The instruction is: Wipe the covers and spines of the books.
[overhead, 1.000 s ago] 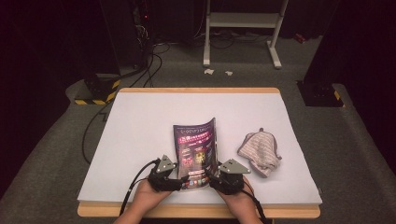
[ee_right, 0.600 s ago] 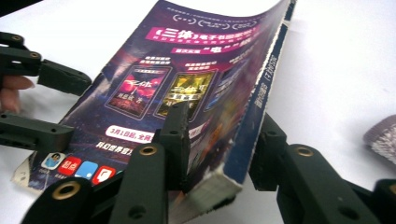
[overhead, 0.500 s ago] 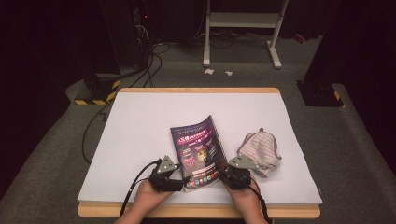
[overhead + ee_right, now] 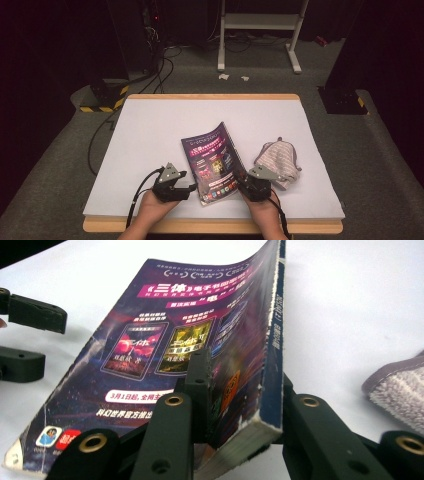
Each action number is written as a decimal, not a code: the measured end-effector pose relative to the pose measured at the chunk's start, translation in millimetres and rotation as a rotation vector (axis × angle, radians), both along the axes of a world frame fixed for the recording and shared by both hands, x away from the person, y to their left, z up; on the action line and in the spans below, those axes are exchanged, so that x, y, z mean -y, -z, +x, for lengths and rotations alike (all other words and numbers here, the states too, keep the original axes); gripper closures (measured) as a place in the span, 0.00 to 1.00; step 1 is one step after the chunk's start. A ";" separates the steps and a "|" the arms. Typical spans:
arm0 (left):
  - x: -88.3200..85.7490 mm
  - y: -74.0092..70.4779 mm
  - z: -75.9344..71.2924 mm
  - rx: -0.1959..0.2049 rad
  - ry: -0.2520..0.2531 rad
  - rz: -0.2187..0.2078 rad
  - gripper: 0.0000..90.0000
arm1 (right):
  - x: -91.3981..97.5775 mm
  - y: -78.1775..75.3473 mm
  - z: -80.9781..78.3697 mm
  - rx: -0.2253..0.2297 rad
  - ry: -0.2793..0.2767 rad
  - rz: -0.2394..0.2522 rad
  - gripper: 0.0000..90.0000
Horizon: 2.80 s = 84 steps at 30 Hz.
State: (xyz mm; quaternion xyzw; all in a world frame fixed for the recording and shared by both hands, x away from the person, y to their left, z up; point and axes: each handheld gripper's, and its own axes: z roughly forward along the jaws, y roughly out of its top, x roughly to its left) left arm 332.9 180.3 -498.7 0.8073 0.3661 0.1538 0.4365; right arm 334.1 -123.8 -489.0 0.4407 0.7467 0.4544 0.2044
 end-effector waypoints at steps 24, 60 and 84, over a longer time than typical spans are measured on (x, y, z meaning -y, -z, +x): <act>-33.2 -6.6 7.6 0.029 -0.093 -0.039 0.38 | 6.1 -14.4 14.6 0.029 0.019 0.028 0.93; -47.8 -9.3 11.2 0.052 -0.131 -0.058 0.37 | -10.1 -45.3 -0.1 0.170 -0.019 0.054 0.94; -48.9 -9.2 11.5 0.057 -0.137 -0.060 0.37 | -11.6 -62.5 -9.1 0.236 -0.042 0.080 0.94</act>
